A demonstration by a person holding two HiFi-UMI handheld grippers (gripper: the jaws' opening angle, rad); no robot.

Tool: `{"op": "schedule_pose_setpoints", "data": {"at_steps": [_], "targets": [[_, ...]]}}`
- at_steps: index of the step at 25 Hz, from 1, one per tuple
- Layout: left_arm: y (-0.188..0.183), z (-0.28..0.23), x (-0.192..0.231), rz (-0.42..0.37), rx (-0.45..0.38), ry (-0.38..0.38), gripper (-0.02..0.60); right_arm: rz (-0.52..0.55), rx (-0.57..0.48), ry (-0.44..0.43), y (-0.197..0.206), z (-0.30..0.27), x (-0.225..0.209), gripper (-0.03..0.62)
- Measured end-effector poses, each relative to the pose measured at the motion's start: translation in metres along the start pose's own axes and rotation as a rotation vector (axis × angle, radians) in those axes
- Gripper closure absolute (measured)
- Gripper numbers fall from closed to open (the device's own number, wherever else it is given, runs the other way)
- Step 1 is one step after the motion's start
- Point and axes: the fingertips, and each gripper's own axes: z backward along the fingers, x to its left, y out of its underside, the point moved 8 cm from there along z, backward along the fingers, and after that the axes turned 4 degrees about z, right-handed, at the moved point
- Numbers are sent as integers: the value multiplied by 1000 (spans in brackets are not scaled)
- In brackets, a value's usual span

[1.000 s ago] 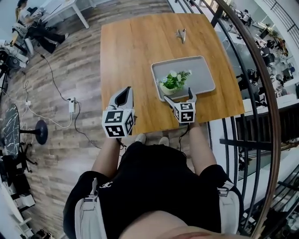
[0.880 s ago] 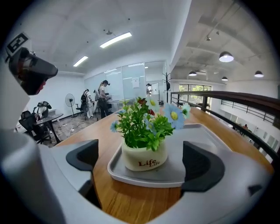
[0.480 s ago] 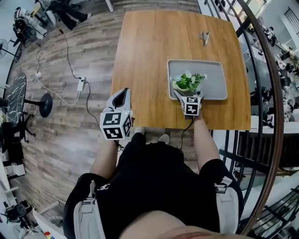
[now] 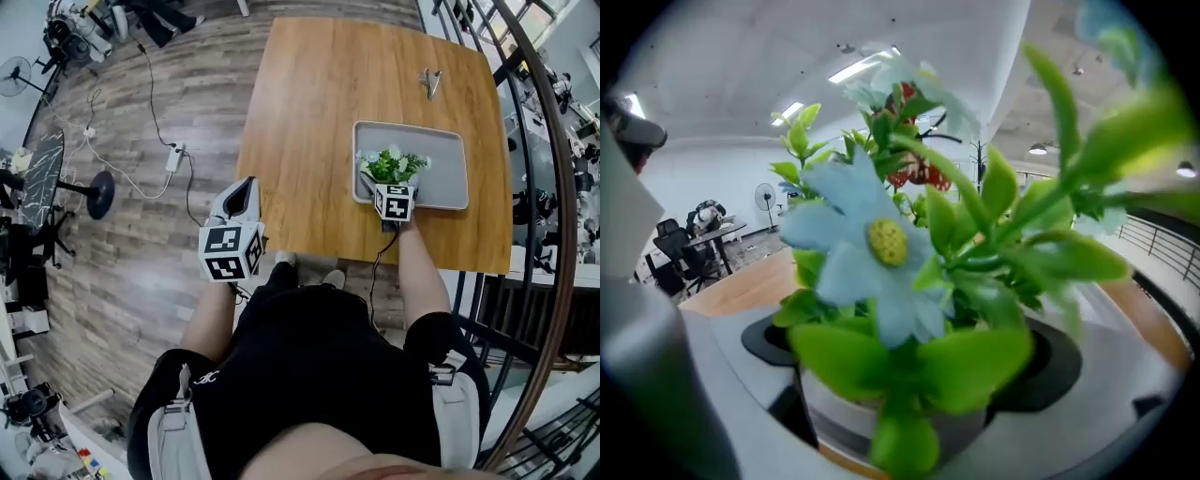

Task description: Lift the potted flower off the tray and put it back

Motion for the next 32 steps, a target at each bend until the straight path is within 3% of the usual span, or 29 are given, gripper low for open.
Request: {"op": "schedule_pose_setpoints", "data": {"at_steps": [6,11,19,32], "targets": [[-1,-2,7,4,-6,8,569,-13,29,12,0,-6,4,13],[-7,-9,8,1,-24,37,569,-56,53,72,-4,-1,5,14],[-21,-24,9,6,-51,106,569,-70,-65,123,-52,38,11,14],[-44,-70,-26,11,-74,312,569,-109,-265,298,-157,152,2,14]]}}
